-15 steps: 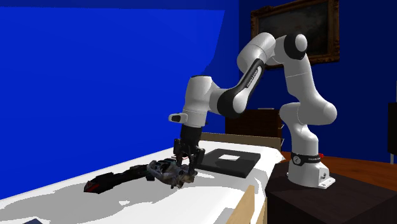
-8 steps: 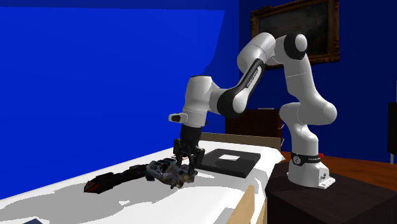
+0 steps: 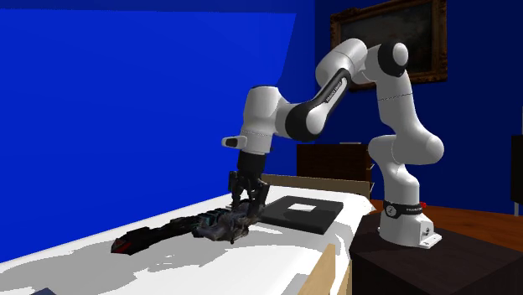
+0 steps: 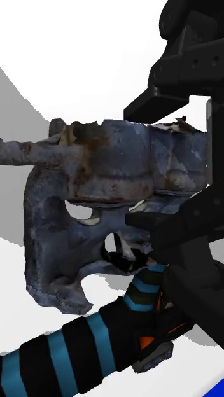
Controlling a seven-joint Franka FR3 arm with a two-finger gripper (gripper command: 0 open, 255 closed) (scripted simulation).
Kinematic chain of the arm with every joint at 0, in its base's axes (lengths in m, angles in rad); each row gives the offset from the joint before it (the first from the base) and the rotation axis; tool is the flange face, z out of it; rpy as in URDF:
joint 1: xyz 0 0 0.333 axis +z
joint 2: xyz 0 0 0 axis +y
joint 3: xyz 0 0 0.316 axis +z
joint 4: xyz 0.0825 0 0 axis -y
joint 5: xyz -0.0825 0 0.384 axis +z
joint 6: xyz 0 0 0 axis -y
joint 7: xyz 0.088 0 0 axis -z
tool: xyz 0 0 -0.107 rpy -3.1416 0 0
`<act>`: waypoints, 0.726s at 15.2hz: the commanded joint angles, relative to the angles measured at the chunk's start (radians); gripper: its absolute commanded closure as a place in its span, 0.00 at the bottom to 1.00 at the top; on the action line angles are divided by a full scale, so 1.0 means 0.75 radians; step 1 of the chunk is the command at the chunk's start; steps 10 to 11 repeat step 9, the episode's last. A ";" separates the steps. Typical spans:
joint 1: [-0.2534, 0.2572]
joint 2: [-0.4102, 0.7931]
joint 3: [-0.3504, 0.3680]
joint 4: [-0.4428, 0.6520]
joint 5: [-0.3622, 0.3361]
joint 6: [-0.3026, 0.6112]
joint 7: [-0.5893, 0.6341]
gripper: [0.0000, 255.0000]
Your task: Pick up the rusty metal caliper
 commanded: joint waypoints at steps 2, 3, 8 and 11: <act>0.000 -0.037 0.001 0.010 0.005 -0.046 -0.006 1.00; 0.000 -0.047 0.002 0.015 0.006 -0.062 -0.009 1.00; 0.000 -0.089 0.004 0.042 0.014 -0.129 -0.019 1.00; 0.000 -0.088 0.004 0.042 0.014 -0.129 -0.019 1.00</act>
